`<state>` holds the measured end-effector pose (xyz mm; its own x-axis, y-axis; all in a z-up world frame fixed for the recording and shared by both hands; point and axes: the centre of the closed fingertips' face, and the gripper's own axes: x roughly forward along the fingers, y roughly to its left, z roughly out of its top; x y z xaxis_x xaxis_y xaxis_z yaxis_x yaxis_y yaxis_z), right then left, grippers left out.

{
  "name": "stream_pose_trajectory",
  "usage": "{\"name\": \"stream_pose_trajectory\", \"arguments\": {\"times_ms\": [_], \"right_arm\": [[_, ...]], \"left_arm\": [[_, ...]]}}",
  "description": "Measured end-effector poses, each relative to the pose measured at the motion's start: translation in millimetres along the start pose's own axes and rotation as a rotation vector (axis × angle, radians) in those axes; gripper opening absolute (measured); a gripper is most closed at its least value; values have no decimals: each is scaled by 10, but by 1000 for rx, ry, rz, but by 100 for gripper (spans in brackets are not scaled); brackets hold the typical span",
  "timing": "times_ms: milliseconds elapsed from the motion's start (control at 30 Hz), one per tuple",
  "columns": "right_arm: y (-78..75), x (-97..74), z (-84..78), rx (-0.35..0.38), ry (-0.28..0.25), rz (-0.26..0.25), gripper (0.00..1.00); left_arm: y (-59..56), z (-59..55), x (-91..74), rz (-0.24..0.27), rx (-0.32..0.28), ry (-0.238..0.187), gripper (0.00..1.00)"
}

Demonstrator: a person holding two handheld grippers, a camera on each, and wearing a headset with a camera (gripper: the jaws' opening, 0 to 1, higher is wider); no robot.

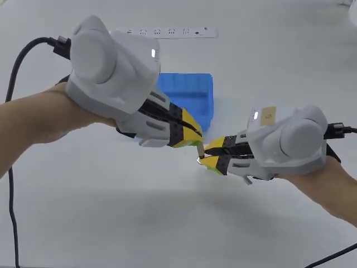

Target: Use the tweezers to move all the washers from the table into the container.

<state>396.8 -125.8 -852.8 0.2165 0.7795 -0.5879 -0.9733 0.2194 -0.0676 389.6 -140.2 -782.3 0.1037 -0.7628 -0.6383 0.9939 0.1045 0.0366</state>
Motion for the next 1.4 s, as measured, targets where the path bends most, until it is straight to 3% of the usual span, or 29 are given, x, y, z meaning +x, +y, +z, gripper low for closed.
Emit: {"name": "stream_pose_trajectory", "arguments": {"times_ms": [600, 700, 800, 1067, 1400], "right_arm": [[-38, 38, -36, 31, 1, 3, 10], [-12, 27, -11, 36, -11, 29, 16], [-28, 13, 7, 38, -18, 24, 20], [-63, 43, -4, -2, 1, 41, 13], [-38, 67, -31, 6, 19, 66, 10]], "left_arm": [[27, -16, 43, -7, -11, 0, 6], [28, -18, 41, -6, -5, 4, 6], [23, -28, 33, -10, -6, 10, 6], [38, -18, 44, -17, -10, 16, 6], [54, 14, 81, -36, -16, 22, 6]]}}
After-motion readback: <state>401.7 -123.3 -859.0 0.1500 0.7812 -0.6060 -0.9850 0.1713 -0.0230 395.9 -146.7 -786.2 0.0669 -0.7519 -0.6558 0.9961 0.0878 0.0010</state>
